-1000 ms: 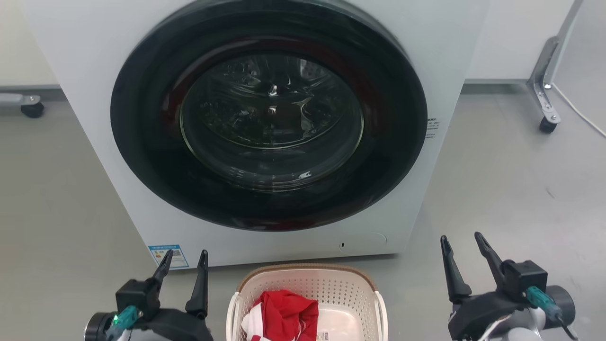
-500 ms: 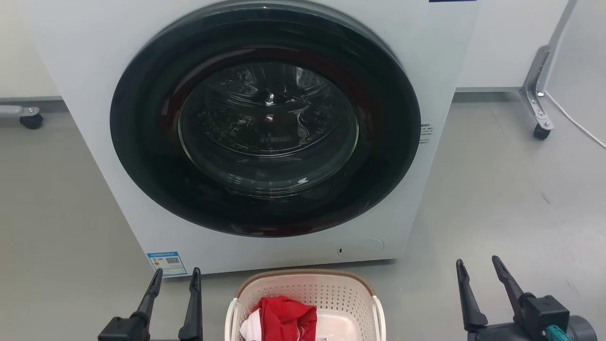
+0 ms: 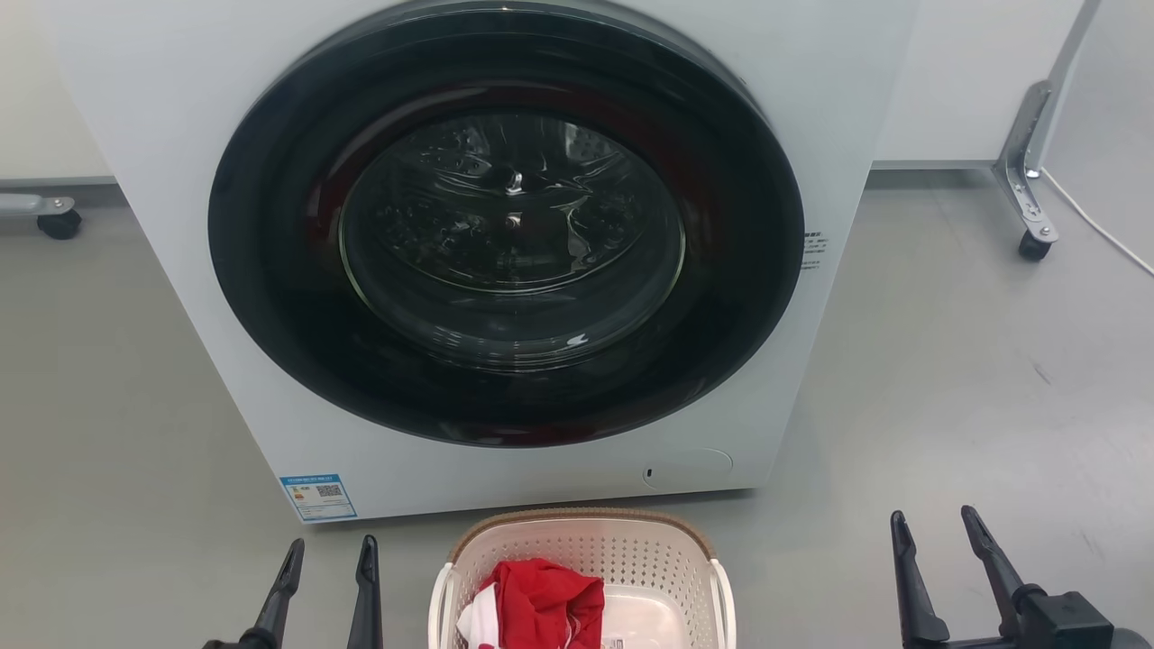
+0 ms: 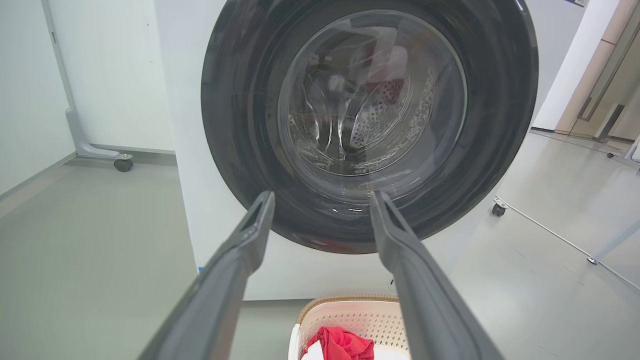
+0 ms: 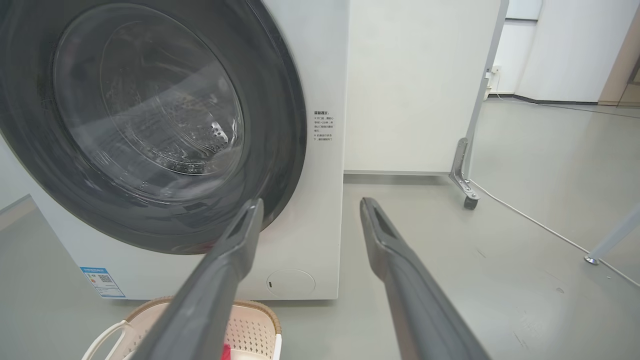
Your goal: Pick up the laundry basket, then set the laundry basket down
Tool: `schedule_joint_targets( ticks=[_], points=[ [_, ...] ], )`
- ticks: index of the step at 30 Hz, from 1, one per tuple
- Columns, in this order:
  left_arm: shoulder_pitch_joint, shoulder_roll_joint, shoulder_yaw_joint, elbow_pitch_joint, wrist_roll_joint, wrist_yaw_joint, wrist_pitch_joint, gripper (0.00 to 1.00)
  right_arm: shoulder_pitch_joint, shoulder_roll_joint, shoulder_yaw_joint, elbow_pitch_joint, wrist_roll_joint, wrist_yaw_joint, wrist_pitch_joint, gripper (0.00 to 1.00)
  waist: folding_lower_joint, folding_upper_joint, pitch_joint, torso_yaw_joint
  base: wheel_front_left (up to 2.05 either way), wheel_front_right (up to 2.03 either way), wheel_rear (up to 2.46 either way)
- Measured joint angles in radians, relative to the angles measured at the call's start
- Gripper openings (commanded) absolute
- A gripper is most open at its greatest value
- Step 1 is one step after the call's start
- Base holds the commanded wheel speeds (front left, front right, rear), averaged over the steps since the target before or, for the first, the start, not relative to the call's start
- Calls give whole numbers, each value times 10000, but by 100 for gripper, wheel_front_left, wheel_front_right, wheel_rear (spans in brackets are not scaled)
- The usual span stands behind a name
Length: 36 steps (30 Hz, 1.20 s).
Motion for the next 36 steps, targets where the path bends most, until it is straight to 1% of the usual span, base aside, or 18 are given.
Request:
schedule_joint_targets(
  ticks=[10,15,26,27,31,35,36],
  points=[
    [117,-13,123,-130,159,12,113,100,135,67,-111,-222,-372,-2,0,100,0,0,51,68,0,0,0],
    [142,-19,157,-144,242,90,265,100,191,94,-169,-249,-384,-4,0,100,0,0,56,68,0,0,0],
    [267,-96,226,-226,500,90,512,100,208,178,-267,-307,-470,-15,0,100,0,0,87,59,0,0,0],
    [267,-107,230,-230,508,90,548,0,208,180,-280,-307,-470,-15,0,0,0,0,89,61,0,0,0],
    [349,-198,150,153,504,88,550,0,304,297,-188,67,-464,-12,12,0,0,0,92,63,0,0,0],
    [436,-240,213,249,378,65,637,0,407,391,-265,165,-286,36,94,0,0,0,104,62,0,0,0],
    [435,-245,245,263,313,-12,639,0,403,397,-307,174,-215,71,102,0,0,0,109,63,0,0,0]
  ],
)
